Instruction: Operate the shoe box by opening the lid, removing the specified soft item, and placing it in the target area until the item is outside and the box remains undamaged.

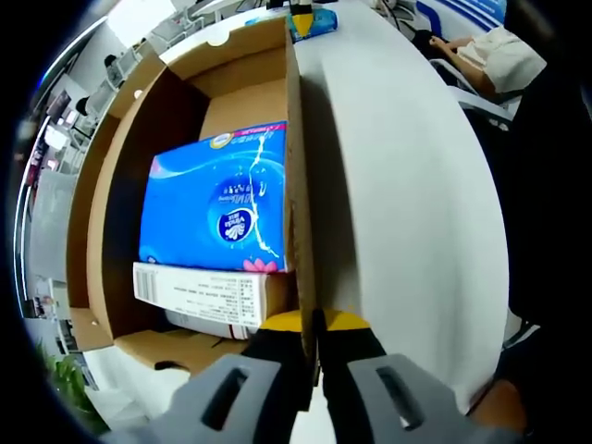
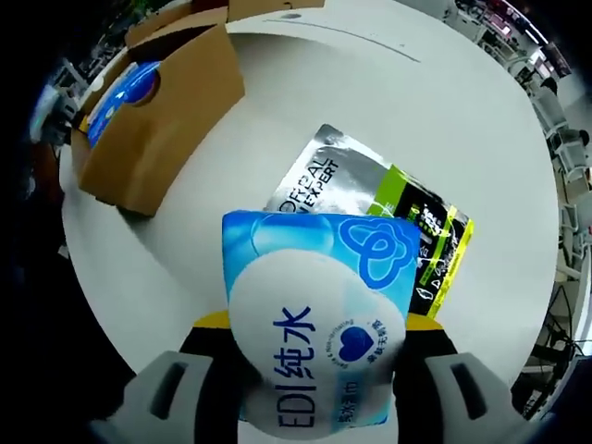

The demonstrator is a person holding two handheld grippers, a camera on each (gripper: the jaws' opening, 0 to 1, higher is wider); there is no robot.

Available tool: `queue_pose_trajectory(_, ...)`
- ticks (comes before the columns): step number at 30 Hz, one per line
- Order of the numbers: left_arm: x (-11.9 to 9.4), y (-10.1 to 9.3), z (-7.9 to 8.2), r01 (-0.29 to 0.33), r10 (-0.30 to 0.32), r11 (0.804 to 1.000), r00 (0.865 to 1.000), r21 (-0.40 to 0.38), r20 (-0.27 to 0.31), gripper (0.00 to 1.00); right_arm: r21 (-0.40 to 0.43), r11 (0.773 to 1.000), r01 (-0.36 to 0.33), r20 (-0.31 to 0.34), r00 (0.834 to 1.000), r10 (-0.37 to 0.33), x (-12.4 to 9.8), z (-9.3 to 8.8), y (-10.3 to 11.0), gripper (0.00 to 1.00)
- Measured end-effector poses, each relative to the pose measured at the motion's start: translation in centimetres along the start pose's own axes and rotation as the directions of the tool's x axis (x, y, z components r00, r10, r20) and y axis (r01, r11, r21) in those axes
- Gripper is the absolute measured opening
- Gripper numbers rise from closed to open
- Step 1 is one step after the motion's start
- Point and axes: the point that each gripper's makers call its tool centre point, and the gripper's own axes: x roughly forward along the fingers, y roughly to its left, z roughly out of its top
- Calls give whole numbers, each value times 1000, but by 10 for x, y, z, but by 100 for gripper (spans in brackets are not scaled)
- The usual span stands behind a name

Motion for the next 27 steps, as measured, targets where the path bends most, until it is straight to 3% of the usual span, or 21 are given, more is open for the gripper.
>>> queue_pose_trajectory(6, 0, 0, 0, 2, -2, 1000, 1000, 2, 1, 3, -17, 1000, 7, 9, 1000, -7, -2, 0, 0, 63)
queue_pose_trajectory(15, 0, 1, 0, 2, -2, 1000, 1000, 2, 0, 3, -133, 991, 34, -7, 999, -36, -18, 1, -2, 63)
queue_pose_trajectory(18, 0, 1, 0, 3, -3, 1000, 1000, 2, 0, 3, -256, 966, 39, 7, 999, -38, -26, 5, -3, 63)
queue_pose_trajectory(23, 0, 1, 0, 2, -2, 1000, 1000, 4, -4, 3, -287, 956, 53, 0, 998, -55, -36, 5, -7, 63)
queue_pose_trajectory(25, 0, 1, 0, 2, -2, 1000, 1000, 6, -5, 3, -353, 933, 70, 2, 997, -74, -40, 8, -11, 63)
queue_pose_trajectory(27, 0, 1, 0, 1, -1, 1000, 1000, 5, -7, 3, -373, 925, 78, 13, 997, -78, -43, 11, -13, 63)
